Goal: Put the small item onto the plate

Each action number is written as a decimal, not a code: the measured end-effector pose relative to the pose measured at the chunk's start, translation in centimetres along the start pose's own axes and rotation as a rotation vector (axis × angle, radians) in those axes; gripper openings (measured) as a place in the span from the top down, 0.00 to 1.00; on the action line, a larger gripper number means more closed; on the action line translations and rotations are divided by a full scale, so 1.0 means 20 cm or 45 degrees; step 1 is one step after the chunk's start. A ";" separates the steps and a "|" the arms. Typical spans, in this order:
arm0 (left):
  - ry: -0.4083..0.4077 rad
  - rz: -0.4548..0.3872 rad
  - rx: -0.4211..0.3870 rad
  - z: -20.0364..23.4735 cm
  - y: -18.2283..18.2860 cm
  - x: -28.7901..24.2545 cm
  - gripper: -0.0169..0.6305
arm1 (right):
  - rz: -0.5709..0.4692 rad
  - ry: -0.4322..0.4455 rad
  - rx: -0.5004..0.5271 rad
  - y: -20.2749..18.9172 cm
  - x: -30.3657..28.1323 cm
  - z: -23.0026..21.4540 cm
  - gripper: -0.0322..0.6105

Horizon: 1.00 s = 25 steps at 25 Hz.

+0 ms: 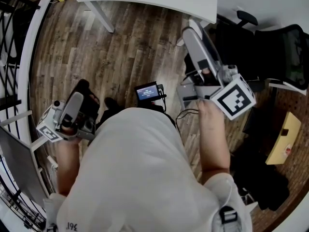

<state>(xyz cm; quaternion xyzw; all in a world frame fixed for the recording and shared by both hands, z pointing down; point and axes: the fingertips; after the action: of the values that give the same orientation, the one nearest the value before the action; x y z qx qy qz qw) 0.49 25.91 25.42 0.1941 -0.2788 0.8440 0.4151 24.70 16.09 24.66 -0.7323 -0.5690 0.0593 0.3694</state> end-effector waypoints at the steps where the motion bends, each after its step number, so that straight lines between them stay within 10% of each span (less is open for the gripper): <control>1: 0.001 0.001 0.002 0.00 0.00 -0.01 0.80 | 0.004 0.000 0.000 0.00 0.00 0.00 0.45; 13: 0.034 0.003 0.020 0.05 0.02 0.02 0.80 | 0.032 -0.033 -0.019 -0.07 -0.02 -0.04 0.46; 25: -0.025 0.079 0.125 0.38 0.42 -0.19 0.80 | 0.014 -0.126 0.037 -0.22 -0.41 -0.14 0.45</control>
<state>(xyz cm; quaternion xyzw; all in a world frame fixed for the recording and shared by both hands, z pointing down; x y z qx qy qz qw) -3.34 14.66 26.50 0.2136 -0.2471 0.8672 0.3760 19.78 7.96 26.63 -0.7261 -0.5817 0.1057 0.3511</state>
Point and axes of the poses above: the fingertips, and each gripper's own axes: x backward along the fingers, z to its left, y out of its top, and after that the axes turned 14 degrees about -z, right-handed
